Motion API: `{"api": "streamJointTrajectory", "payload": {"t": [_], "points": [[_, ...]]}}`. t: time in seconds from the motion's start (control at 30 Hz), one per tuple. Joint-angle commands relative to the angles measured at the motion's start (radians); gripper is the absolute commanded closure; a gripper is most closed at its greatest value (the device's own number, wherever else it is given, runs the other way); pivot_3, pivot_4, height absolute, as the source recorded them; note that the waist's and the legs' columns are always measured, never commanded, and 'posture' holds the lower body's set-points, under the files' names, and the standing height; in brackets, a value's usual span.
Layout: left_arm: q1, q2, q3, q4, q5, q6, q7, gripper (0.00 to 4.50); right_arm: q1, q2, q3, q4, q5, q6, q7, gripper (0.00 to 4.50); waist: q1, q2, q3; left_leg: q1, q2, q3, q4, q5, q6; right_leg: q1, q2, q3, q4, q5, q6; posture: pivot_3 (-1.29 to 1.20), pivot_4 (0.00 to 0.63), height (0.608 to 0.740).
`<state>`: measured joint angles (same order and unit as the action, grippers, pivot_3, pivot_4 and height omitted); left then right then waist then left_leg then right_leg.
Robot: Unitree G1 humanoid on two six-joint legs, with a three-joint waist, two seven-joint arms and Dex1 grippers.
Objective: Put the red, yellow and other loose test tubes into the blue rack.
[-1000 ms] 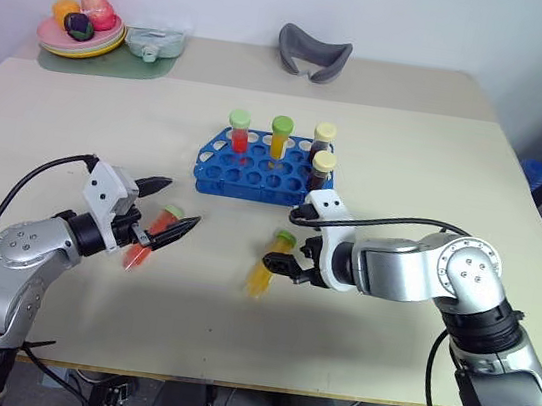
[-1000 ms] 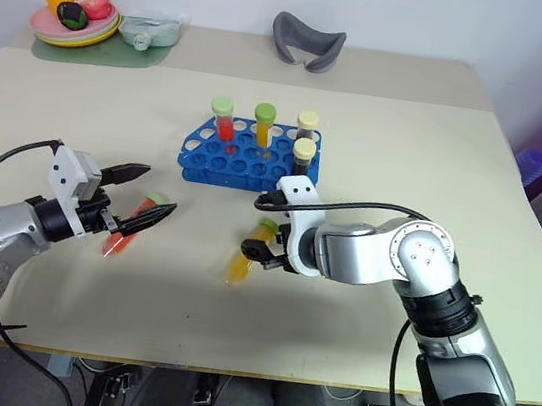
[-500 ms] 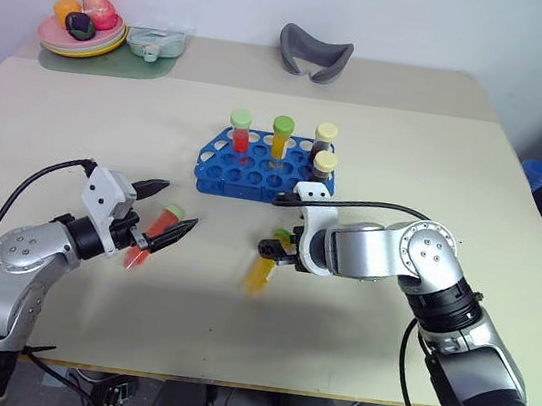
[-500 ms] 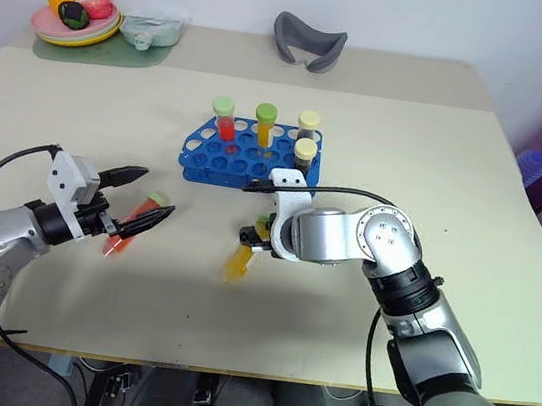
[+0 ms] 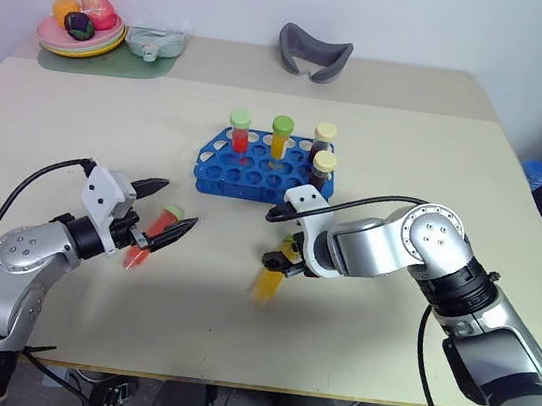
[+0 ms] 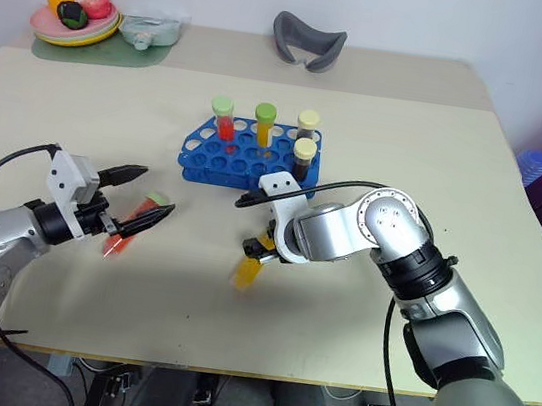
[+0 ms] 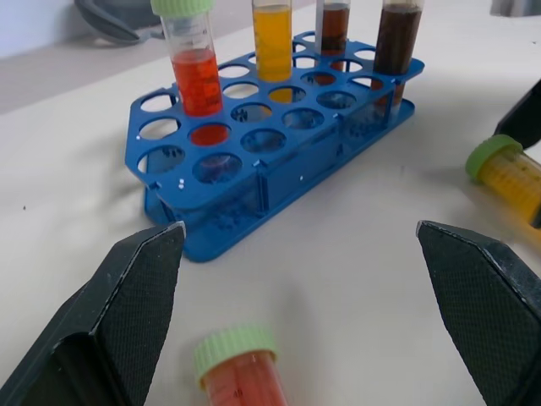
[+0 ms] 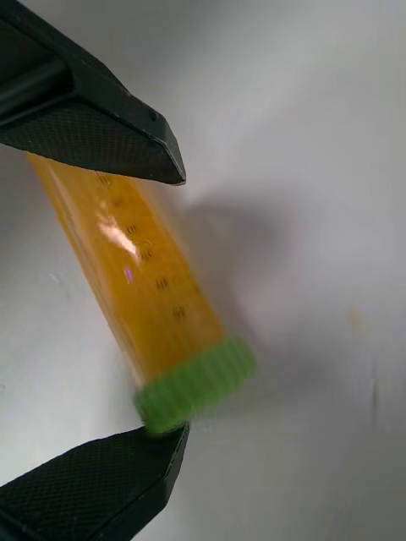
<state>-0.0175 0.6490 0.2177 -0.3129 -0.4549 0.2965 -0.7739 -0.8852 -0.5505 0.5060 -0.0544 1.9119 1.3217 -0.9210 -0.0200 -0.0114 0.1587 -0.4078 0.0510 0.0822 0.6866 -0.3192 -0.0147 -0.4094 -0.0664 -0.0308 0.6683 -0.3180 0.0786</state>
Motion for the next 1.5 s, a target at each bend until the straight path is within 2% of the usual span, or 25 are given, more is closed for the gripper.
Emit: {"api": "streamJointTrajectory", "payload": {"t": [0.03,0.43,0.77,0.87,1.03,1.17,1.23,1.37,1.5], "points": [[-0.015,-0.004,0.002,-0.012,0.002,-0.011,0.005,0.0,-0.045,-0.002,-0.007,-0.045,-0.094,0.038,0.116,0.04,0.0,0.0,0.0,0.0,0.0,0.0,0.0,0.0,0.0,0.0,0.0,0.0,0.0,0.0,0.0,0.0,0.15,0.735],[-0.024,-0.008,-0.001,-0.015,0.003,-0.007,0.011,0.0,-0.056,0.077,-0.041,-0.032,-0.402,0.131,0.403,0.04,0.0,0.0,0.0,0.0,0.0,0.0,0.0,0.0,0.0,0.0,0.0,0.0,0.0,0.0,0.0,0.0,0.15,0.735],[-0.022,-0.003,0.002,-0.03,-0.002,0.007,0.016,0.0,-0.084,0.074,-0.005,-0.211,-0.82,0.059,0.797,0.04,0.002,0.0,0.0,0.0,0.0,0.0,0.0,0.0,0.0,0.0,0.0,0.0,0.0,0.0,0.0,0.0,0.15,0.735],[-0.028,-0.002,0.0,-0.04,-0.003,0.018,0.022,0.0,-0.086,0.079,-0.056,-0.232,-0.872,0.052,0.876,0.04,0.002,0.0,0.0,0.0,0.0,0.0,0.0,0.0,0.0,0.0,0.0,0.0,0.0,0.0,0.0,0.0,0.15,0.735],[-0.037,-0.003,-0.003,-0.064,-0.006,0.046,0.034,0.0,-0.066,0.088,-0.188,-0.256,-0.855,0.105,0.954,0.04,0.003,0.0,0.0,0.0,0.0,0.0,0.0,0.0,0.0,0.0,0.0,0.0,0.0,0.0,0.0,0.0,0.15,0.735],[-0.039,0.004,-0.004,-0.1,-0.018,0.087,0.044,0.0,-0.025,0.017,-0.279,-0.347,-0.833,0.127,1.046,0.04,0.005,0.0,0.0,0.0,0.0,0.0,-0.001,0.0,0.0,0.0,-0.001,-0.001,-0.001,0.0,0.0,0.0,0.15,0.735],[-0.05,0.004,-0.012,-0.131,-0.039,0.138,0.059,0.0,0.01,-0.023,-0.308,-0.399,-0.839,0.098,1.101,0.04,0.008,0.0,0.0,0.0,-0.001,0.0,-0.001,0.0,0.001,0.0,-0.001,-0.001,-0.001,0.0,0.0,0.0,0.15,0.735],[-0.097,-0.023,-0.027,-0.226,-0.125,0.267,0.12,0.0,0.155,-0.148,-0.333,-0.531,-0.973,-0.127,1.266,0.04,0.008,0.0,0.0,0.0,-0.001,-0.001,-0.001,-0.001,0.002,0.001,-0.001,-0.001,-0.002,0.0,0.0,0.0,0.15,0.735],[-0.174,-0.081,-0.103,-0.317,-0.187,0.461,0.265,0.0,0.486,-0.284,-0.462,-0.559,-1.169,-0.532,1.532,0.04,0.017,-0.001,0.0,0.0,-0.002,-0.002,-0.001,-0.001,0.002,0.003,-0.001,-0.001,-0.003,0.0,0.0,0.0,0.15,0.735]]}}
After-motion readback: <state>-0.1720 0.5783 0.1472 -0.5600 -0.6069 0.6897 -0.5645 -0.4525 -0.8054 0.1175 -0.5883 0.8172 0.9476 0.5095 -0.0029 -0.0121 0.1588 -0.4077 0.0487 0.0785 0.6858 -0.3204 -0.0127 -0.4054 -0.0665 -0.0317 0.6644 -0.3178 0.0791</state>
